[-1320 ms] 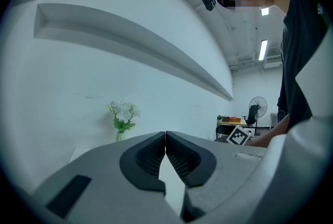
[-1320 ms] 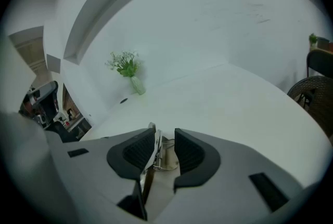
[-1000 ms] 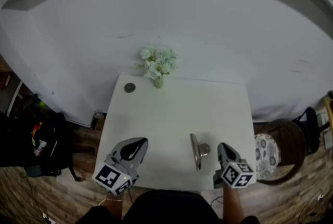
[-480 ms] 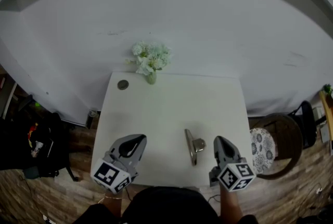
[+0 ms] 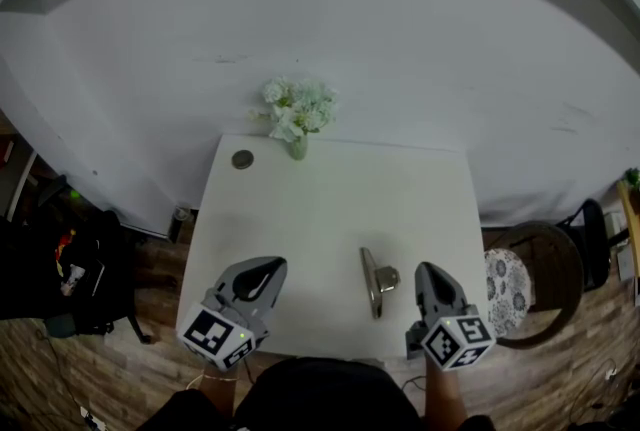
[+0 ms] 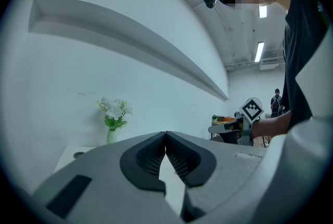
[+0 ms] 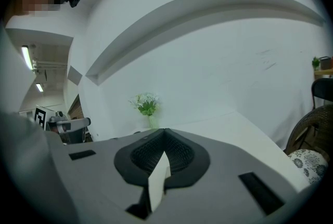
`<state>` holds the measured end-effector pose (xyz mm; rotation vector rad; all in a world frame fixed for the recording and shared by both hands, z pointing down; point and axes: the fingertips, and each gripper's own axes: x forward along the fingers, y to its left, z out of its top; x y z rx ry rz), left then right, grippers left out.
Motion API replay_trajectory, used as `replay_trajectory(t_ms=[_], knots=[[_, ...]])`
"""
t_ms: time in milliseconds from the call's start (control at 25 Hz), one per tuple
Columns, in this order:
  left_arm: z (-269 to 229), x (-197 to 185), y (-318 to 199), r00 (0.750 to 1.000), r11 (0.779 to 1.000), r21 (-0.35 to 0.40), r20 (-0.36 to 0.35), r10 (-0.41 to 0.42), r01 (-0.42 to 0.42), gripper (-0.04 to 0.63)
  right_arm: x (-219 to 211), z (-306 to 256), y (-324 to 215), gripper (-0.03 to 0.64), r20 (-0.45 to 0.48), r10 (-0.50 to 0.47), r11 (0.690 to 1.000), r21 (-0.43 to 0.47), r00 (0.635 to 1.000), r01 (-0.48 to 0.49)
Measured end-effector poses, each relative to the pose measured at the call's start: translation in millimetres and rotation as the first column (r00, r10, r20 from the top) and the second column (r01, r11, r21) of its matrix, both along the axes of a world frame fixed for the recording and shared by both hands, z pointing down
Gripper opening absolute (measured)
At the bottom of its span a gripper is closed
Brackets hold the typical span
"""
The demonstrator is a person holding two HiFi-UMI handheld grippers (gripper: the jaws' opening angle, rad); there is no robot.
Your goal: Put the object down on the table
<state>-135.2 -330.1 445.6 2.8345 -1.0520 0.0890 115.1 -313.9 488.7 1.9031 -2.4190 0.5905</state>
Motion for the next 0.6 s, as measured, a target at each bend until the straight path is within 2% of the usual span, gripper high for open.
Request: replay_trajectory(t_ms=[600], knots=[[-0.1, -1.7, 0.4, 1.0, 1.0, 0.001, -0.004, 0.002, -0.002, 0.0, -2.2, -1.8, 0.4, -0.003, -0.002, 0.001, 1.0, -0.002, 1.0, -0.001]])
